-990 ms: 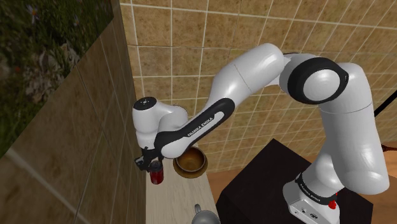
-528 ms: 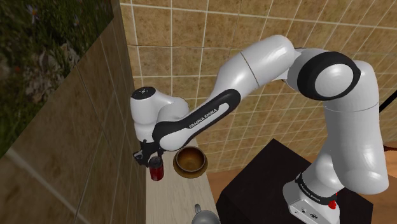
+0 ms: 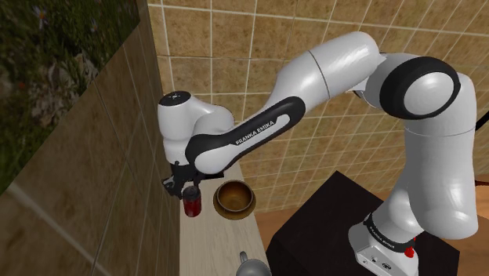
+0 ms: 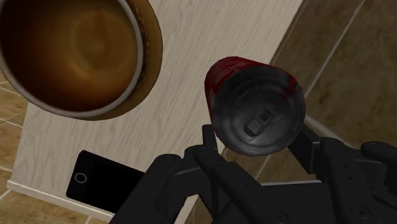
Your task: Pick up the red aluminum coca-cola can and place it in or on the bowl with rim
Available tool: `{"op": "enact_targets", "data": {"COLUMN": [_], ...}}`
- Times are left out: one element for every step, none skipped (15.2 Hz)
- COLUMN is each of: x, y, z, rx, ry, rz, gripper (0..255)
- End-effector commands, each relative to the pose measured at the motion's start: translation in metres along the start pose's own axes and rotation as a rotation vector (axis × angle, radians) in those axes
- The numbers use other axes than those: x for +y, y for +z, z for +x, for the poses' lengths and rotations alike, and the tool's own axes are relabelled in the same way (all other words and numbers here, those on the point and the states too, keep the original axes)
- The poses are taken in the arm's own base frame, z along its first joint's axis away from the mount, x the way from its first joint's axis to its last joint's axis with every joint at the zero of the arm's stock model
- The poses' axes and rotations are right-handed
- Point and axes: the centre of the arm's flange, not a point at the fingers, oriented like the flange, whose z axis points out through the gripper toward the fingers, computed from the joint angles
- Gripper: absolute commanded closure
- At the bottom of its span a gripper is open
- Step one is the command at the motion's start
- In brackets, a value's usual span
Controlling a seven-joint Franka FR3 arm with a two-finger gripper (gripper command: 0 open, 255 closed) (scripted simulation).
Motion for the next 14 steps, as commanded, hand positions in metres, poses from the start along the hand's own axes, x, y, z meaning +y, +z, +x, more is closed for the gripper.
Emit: {"op": "enact_targets", "data": {"x": [-0.001, -0.001, -0.001, -0.001, -0.001, -0.001, -0.001, -0.001, -0.001, -0.001, -0.001, -0.001, -0.001, -0.001], "y": [-0.011, -0.016, -0.021, -0.027, -0.032, -0.037, -0.043, -0.048, -0.053, -0.058, -0.064, -0.069, -0.074, -0.075], "z": [-0.001, -0.001, -0.001, -0.001, -0.001, -0.001, -0.001, -0.001, -0.001, -0.001, -0.001, -0.001, -0.001, -0.002], "rx": [0.0, 0.0, 0.0, 0.0, 0.0, 0.0, 0.0, 0.0, 0.0, 0.0, 0.0, 0.0, 0.0, 0.0], "ry": [0.0, 0.0, 0.0, 0.0, 0.0, 0.0, 0.0, 0.0, 0.0, 0.0, 0.0, 0.0, 0.0, 0.0], "rz": [0.0, 0.0, 0.0, 0.0, 0.0, 0.0, 0.0, 0.0, 0.0, 0.0, 0.0, 0.0, 0.0, 0.0], "gripper": [255, 255, 255, 255, 255, 255, 255, 255, 255, 255, 255, 255, 255, 255]}}
